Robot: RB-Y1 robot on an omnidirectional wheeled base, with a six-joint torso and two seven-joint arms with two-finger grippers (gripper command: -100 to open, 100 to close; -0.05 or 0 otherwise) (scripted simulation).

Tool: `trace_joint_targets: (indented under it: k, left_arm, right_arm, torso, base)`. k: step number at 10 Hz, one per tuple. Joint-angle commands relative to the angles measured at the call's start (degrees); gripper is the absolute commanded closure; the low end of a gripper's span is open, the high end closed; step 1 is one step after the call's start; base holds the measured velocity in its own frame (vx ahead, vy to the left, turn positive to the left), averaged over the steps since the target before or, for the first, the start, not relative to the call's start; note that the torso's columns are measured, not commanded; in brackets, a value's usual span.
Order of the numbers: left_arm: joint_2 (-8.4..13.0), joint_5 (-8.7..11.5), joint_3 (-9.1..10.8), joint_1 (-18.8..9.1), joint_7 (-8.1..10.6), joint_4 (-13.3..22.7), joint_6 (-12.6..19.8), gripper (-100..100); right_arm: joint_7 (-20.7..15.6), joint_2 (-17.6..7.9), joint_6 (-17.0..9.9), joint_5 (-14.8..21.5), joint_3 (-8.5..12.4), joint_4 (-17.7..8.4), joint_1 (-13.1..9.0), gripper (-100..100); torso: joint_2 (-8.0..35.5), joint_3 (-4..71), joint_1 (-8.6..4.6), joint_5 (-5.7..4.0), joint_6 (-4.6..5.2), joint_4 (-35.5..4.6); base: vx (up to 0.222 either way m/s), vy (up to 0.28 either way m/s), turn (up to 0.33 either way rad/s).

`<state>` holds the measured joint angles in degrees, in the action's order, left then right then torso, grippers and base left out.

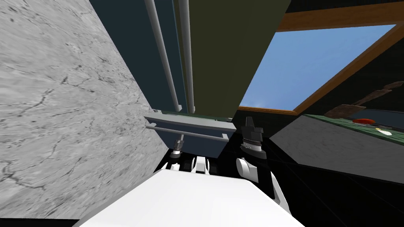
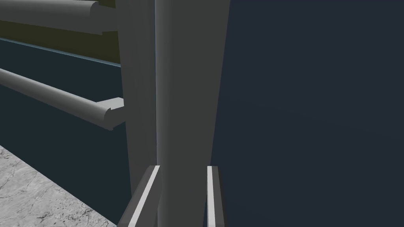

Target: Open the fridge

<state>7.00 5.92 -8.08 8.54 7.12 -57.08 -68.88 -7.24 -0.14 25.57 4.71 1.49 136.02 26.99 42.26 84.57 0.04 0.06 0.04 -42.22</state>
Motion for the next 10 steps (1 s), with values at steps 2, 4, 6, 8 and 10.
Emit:
trace_joint_targets:
  k: [2, 4, 6, 8, 10]
  left_arm:
    - [0.26, 0.18, 2.18, -4.33, 0.67, 4.15, 0.16, 100]
    - [0.37, 0.31, 3.60, -7.05, 1.06, 6.97, -0.08, 100]
    - [0.57, 0.57, 6.43, -11.49, 1.83, 11.62, -0.55, 100]
    - [0.68, 0.70, 7.84, -14.35, 2.21, 14.52, -0.78, 100]
    - [0.78, 0.84, 9.26, -17.58, 2.60, 18.25, -1.01, 100]
  right_arm:
    - [0.00, 0.00, 0.00, 0.00, 0.00, 0.00, 0.01, 0]
    - [0.00, 0.00, 0.00, 0.00, 0.00, 0.00, 0.01, 0]
    - [0.00, 0.00, 0.00, 0.00, 0.00, 0.00, 0.01, 0]
    - [0.00, 0.00, 0.00, 0.00, 0.01, 0.00, 0.01, 0]
    - [0.00, 0.00, 0.00, 0.00, 0.01, 0.00, 0.02, 0]
  torso:
    - [-0.11, 0.09, 0.04, -0.06, -0.09, -0.04]
    - [-0.02, 0.03, 0.01, -0.05, -0.06, -0.05]
    - [0.11, -0.04, 0.00, -0.08, -0.07, -0.13]
    - [0.24, -0.12, -0.08, -0.12, -0.06, -0.22]
    - [0.14, -0.04, -0.11, -0.17, -0.04, -0.27]
  base:
    - [-0.129, -0.008, -0.059]
    - [-0.117, -0.013, -0.053]
    - [-0.156, -0.026, -0.106]
    - [-0.139, -0.015, -0.055]
    - [-0.122, 0.002, -0.064]
